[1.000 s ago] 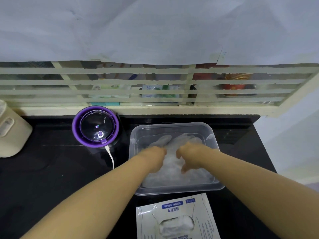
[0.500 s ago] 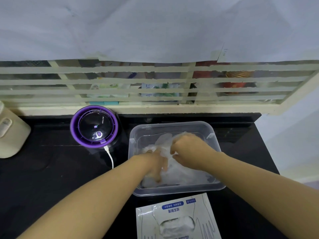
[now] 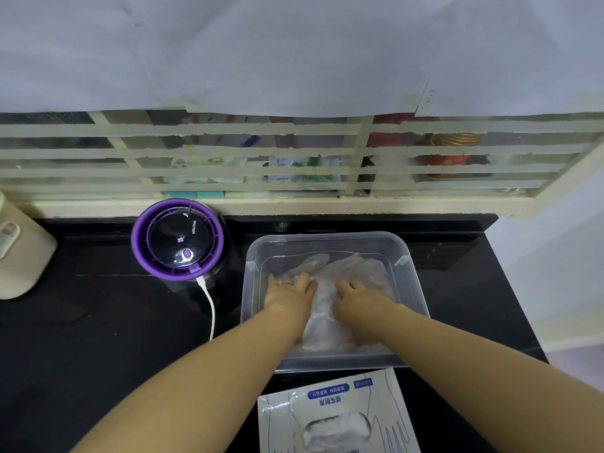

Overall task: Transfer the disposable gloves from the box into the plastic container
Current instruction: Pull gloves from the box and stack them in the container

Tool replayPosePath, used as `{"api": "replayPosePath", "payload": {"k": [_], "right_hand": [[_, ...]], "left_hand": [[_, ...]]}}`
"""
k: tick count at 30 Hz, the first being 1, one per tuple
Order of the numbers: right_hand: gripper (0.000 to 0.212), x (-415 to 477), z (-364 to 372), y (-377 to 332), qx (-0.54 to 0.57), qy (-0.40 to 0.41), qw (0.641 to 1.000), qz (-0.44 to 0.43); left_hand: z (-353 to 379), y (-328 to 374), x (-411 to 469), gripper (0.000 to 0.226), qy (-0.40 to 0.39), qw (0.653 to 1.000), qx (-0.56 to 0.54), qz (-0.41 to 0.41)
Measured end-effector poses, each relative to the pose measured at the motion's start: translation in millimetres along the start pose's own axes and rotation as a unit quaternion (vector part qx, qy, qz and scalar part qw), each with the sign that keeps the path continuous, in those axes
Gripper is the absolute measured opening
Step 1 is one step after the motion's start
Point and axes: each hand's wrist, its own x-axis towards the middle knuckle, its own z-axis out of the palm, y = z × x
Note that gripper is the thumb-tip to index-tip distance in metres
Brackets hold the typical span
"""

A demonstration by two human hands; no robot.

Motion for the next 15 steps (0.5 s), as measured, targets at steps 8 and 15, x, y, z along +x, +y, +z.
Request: {"api": "replayPosePath", "payload": {"k": [8,15], "right_hand": [[0.071,-13.8,-4.2,0.3,0.028,-0.029,0.999,0.015],[0.037,-69.5,-54.2,1.3,0.088,0.123,0.988,0.003]], "left_hand": [[5.2,-3.1,-5.9,0.099,-0.040,0.990,0.137,-0.001],[-25.6,-17.7,-52.3,0.057,0.059,0.994,0.068,0.061]]}}
